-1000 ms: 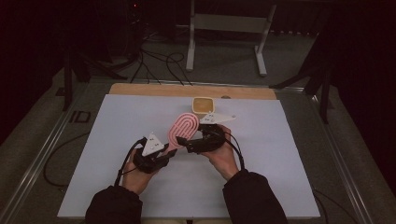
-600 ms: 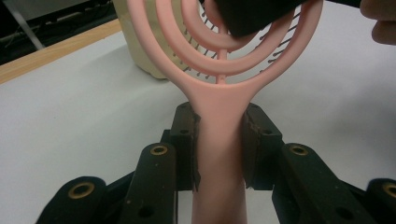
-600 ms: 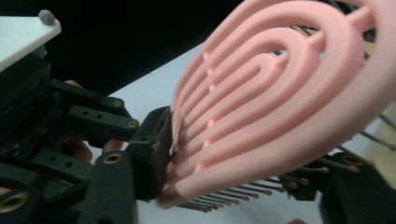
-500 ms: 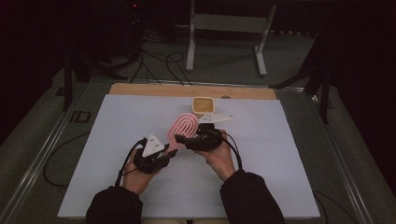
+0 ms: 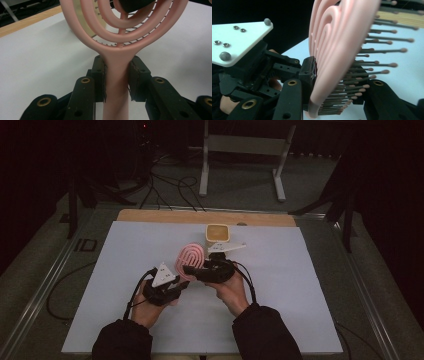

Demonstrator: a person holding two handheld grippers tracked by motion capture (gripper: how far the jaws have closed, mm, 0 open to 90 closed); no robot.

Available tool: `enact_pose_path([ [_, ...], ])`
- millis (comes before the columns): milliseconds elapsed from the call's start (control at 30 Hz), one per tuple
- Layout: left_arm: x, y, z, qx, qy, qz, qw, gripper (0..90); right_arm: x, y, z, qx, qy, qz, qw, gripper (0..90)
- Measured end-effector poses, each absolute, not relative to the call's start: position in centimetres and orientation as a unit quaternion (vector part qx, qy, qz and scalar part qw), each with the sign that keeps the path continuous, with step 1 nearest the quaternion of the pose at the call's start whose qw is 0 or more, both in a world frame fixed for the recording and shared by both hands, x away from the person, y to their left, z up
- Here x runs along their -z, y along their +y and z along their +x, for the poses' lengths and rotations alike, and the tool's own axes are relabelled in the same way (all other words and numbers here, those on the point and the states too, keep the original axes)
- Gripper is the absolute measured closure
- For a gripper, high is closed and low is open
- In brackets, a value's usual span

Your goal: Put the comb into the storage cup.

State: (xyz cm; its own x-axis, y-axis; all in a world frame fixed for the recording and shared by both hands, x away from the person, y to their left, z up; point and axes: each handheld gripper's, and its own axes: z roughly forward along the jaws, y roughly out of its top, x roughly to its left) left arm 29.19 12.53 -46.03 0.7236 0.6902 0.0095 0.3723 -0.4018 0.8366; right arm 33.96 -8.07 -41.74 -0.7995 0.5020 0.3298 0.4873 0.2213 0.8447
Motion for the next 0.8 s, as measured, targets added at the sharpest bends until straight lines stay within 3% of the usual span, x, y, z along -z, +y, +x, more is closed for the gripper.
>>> enact_pose_path([
  [267, 46.0, 12.9, 29.3, -0.181, 0.330, 0.814, 0.443, 68.7, 41.6, -7.6, 33.7, -0.551, 0.772, 0.318, 0.014, 63.7],
  [433, 46.1, 13.2, 29.5, -0.183, 0.340, 0.810, 0.442, 59.3, 41.3, -7.7, 33.8, -0.559, 0.764, 0.321, 0.018, 63.7],
  [633, 46.2, 13.5, 29.5, -0.181, 0.348, 0.805, 0.444, 45.0, 41.0, -8.1, 33.9, -0.569, 0.754, 0.327, 0.027, 63.7],
  [667, 46.3, 13.7, 29.4, -0.190, 0.354, 0.798, 0.449, 34.8, 40.9, -8.3, 34.0, -0.573, 0.750, 0.329, 0.026, 63.7],
  [800, 46.1, 14.4, 29.3, -0.194, 0.365, 0.789, 0.455, 14.7, 40.8, -8.5, 34.0, -0.574, 0.751, 0.326, 0.033, 63.8],
])
